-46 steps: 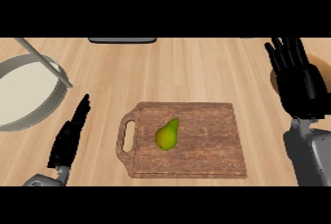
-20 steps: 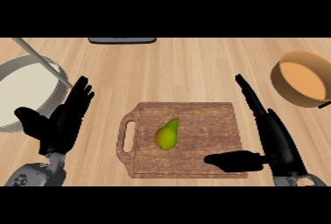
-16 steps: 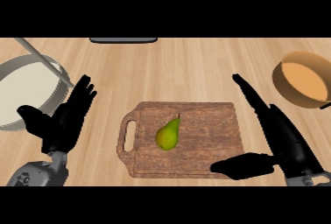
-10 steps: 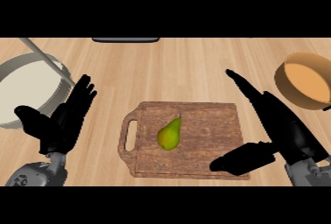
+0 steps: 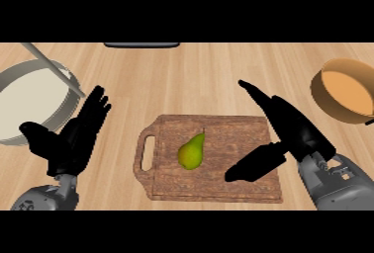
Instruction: Pick the pear from the cutting board and place it in the pot
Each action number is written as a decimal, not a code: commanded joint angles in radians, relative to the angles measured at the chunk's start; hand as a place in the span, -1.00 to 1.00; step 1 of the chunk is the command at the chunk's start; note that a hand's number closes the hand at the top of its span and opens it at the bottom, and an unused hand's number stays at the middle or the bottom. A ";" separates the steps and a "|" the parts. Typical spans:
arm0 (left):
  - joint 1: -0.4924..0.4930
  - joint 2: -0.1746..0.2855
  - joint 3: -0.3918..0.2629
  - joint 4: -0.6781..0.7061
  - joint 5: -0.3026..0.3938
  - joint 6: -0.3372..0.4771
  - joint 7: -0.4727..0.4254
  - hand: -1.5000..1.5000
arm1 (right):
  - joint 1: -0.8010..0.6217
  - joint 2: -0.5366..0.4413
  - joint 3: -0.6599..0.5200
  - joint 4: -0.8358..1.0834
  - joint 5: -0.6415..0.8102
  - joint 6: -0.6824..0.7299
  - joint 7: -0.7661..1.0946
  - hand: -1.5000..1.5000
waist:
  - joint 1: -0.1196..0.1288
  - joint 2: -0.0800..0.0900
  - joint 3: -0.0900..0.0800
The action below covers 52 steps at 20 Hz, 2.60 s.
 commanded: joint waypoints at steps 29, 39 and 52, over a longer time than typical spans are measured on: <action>-0.014 -0.113 0.041 0.042 -0.106 -0.044 0.013 0.00 | -0.034 0.329 0.063 0.362 0.327 0.015 0.102 -1.00 | -0.001 0.001 0.000; 0.024 -0.105 0.082 -0.018 -0.097 -0.088 0.052 0.00 | -0.032 0.361 0.092 0.474 0.328 0.056 0.068 -1.00 | 0.001 0.000 0.001; -0.063 -0.158 0.114 0.100 -0.146 -0.114 0.017 0.00 | -0.107 0.362 0.091 0.646 0.280 0.054 0.023 -1.00 | -0.002 0.002 0.000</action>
